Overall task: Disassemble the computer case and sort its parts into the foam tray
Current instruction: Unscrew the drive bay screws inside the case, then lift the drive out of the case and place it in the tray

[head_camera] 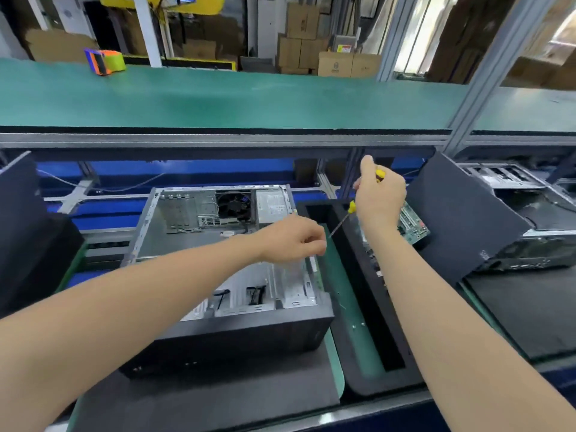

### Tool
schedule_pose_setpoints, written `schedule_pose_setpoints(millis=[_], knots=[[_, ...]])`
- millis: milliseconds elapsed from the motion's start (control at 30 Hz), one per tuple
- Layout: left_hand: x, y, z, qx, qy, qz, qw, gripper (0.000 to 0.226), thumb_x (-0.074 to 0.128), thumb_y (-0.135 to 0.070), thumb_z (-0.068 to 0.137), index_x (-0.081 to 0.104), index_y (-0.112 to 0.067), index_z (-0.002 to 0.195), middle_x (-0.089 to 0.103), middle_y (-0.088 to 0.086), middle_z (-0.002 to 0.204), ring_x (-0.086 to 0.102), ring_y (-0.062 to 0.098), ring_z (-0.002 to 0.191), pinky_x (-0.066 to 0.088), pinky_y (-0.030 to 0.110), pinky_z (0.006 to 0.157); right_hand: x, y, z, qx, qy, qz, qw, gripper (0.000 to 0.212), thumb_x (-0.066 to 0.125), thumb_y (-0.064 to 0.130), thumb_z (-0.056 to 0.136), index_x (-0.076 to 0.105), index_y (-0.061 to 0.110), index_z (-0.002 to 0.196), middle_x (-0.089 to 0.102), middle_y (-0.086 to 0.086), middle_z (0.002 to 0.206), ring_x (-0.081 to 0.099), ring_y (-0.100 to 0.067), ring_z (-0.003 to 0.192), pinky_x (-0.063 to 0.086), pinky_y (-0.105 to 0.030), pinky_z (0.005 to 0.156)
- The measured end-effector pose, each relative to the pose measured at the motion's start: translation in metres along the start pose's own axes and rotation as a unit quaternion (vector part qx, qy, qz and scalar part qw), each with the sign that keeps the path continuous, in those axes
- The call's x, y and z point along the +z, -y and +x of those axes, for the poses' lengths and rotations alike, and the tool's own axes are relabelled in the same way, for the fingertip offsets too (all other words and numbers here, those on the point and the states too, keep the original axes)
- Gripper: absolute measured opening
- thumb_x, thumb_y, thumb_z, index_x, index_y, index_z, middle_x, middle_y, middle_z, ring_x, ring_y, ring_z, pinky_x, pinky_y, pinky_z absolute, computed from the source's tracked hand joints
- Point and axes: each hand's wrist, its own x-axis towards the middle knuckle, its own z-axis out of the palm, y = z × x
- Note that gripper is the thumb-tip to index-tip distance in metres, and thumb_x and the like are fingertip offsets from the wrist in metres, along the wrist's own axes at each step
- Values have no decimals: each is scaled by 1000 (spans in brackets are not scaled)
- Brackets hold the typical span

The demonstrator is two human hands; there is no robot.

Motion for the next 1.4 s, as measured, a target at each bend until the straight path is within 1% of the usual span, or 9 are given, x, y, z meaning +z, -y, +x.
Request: schedule_pose_setpoints(millis=[133,267,400,600,833,967,1033,1267,1400], knots=[[55,-44,64,-34,102,65,992,24,50,-31,101,69,-18,92,64,-6,81,59,15,76,47,32,70,-58,-63,32,41,-4,-85,995,49,52,42,98,64,4,70,63,-13,63,56,-26,59,35,-37,52],[115,-69,107,-102,174,141,969,18,56,-21,90,73,-21,97,73,0,98,66,25,93,58,39,77,-93,-131,39,132,73,-48,987,38,61,31,97,68,1,75,69,-9,58,71,-28,56,62,-43,59],[161,-72,129,-189,222,156,944,21,61,-20,85,76,-24,99,73,-2,100,68,24,91,60,37,76,-110,-188,33,265,126,36,955,29,66,19,100,67,-5,84,76,-18,73,78,-32,64,66,-50,72],[198,-53,126,-300,196,95,929,25,79,-41,82,77,-21,98,74,-3,98,69,22,93,60,37,81,-120,-220,13,472,125,205,849,10,66,-3,96,70,-13,97,74,-29,98,78,-30,76,63,-30,57],[192,-48,124,-314,86,-16,946,26,62,-36,98,77,-15,104,77,4,101,72,22,93,57,34,85,-134,-235,-16,553,181,275,766,10,51,-9,100,59,-7,106,67,-25,102,71,-32,89,60,-38,82],[191,-66,119,-324,90,-165,927,21,57,-26,101,76,-17,100,77,3,87,70,16,67,52,20,55,-140,-231,-48,559,227,230,764,17,47,-15,99,61,-5,99,70,-23,100,69,-35,99,55,-47,103],[194,-74,112,-309,125,-159,929,23,57,-25,100,79,-21,98,73,-2,74,59,12,58,46,18,50,-144,-231,-65,560,204,217,773,19,50,-23,91,63,-9,93,74,-23,96,71,-35,96,58,-42,96],[219,-93,79,-310,132,-197,921,10,73,-24,92,78,-15,97,76,3,83,71,16,69,60,28,66,-157,-225,-104,510,197,80,834,15,62,-10,89,64,4,94,69,-19,93,72,-29,79,62,-34,63],[219,-93,68,-317,141,-213,913,8,72,-14,91,75,-12,99,77,9,82,77,21,70,64,32,68,-160,-221,-118,491,194,65,847,16,67,-9,87,73,2,97,78,-21,97,79,-34,84,65,-38,67]])
